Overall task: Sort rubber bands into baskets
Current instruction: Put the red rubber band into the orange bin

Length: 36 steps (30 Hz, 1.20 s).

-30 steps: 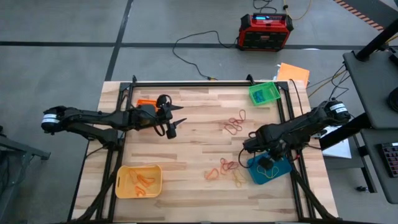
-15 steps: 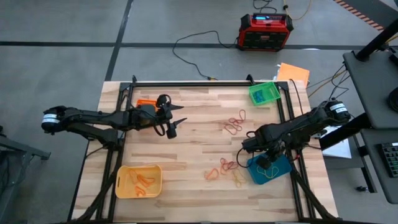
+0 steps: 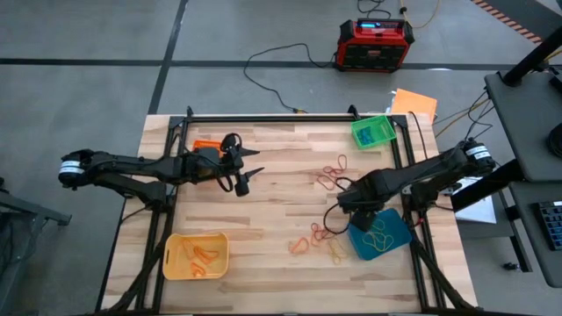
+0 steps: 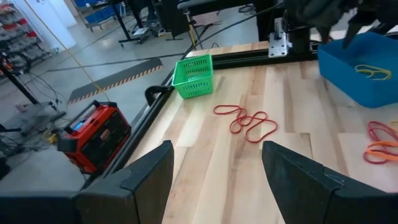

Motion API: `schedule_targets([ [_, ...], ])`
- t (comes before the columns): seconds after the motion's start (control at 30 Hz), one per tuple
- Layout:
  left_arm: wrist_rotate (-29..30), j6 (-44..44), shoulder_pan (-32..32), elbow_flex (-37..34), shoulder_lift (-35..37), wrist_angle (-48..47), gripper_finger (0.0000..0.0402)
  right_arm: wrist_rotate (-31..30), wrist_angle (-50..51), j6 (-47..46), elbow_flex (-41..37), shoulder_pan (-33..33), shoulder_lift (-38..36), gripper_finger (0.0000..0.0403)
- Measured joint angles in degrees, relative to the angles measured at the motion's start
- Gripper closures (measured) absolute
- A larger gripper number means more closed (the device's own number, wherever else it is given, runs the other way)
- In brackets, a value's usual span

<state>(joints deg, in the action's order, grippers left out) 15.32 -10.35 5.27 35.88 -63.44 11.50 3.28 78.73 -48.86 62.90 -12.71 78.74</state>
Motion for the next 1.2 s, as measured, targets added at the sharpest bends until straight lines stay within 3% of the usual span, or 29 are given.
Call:
schedule_targets([
  [0.13, -2.61, 2.15, -0.52, 0.0, 0.61, -2.8, 0.0174, -9.03, -1.68, 3.33, 4.77, 0.35, 0.04, 0.0251],
  [0.3, -6.89, 4.41, -2.08, 3.92, 1.52, -16.05, 0.0174, -15.46, -9.87, 9.73, 6.9, 3.18, 0.02, 0.0261],
  [0.43, -6.98, 5.42, -3.54, 8.58, 1.6, -27.88, 0.0174, -15.36, -18.91, 16.53, 6.34, 7.47, 0.54, 0.0264],
  [0.57, -7.04, 5.22, -4.04, 11.47, 1.74, -33.78, 0.0174, -15.36, -25.03, 20.36, 5.69, 12.94, 2.83, 0.0257],
  [0.87, -6.94, 3.94, -4.11, 9.53, 5.3, -33.53, 0.0174, -14.79, -30.18, 22.95, 5.48, 22.7, 13.4, 0.0238],
  [1.2, -6.9, 5.3, -4.15, 4.56, 13.19, -28.84, 0.0174, -7.73, -30.19, 25.49, 5.41, 24.61, 22.9, 0.0221],
])
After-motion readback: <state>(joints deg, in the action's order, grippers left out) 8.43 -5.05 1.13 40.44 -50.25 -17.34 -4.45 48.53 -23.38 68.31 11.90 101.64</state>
